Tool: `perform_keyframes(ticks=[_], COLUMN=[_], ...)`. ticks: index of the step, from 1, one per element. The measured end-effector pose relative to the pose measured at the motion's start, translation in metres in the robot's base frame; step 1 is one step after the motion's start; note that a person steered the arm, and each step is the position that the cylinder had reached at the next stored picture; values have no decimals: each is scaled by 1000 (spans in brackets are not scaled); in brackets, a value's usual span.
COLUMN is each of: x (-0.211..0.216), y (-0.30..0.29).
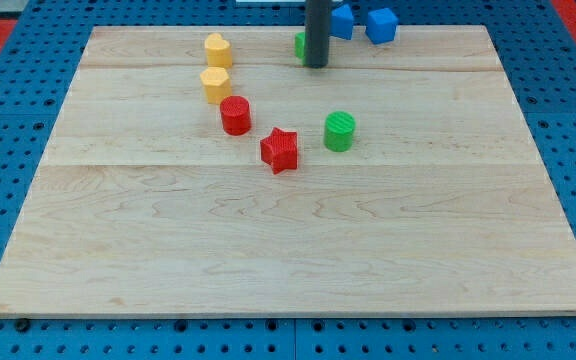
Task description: Place green star to the left of blue triangle
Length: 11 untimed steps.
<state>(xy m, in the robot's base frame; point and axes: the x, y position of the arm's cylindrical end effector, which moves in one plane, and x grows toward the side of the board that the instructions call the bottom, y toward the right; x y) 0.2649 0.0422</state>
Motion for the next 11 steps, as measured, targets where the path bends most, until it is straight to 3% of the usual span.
perform_keyframes(ticks=[6,7,9,11], x=[-29,-8,-43,-19], y=[-24,2,-18,-17])
